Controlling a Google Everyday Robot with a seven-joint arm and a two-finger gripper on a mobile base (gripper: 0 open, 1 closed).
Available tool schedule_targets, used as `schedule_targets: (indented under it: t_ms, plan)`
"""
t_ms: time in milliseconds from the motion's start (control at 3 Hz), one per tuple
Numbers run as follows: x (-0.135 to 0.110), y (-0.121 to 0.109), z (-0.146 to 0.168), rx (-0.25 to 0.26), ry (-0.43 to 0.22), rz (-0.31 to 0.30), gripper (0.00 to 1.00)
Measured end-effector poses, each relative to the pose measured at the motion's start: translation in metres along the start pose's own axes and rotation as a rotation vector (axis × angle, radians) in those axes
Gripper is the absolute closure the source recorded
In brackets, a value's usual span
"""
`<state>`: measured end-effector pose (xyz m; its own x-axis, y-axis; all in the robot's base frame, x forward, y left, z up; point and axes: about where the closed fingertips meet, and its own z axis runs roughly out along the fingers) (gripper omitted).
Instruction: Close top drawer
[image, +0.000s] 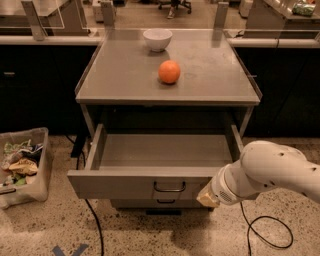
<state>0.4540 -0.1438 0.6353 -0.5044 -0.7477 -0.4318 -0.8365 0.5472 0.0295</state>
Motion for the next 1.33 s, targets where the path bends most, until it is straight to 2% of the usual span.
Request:
schedule_targets:
  t_ms: [333, 667, 1000, 1333]
  plan:
    - [0.0, 0.0, 0.0, 0.0, 0.0, 0.0, 1.0]
    - [-0.01, -0.013, 0.006, 0.02, 0.0, 0.005, 1.0]
    - [-0.021, -0.039, 0.013, 0.07, -0.011, 0.022, 1.0]
    - [-0.02, -0.05, 0.019, 0.164, 0.015, -0.001, 1.0]
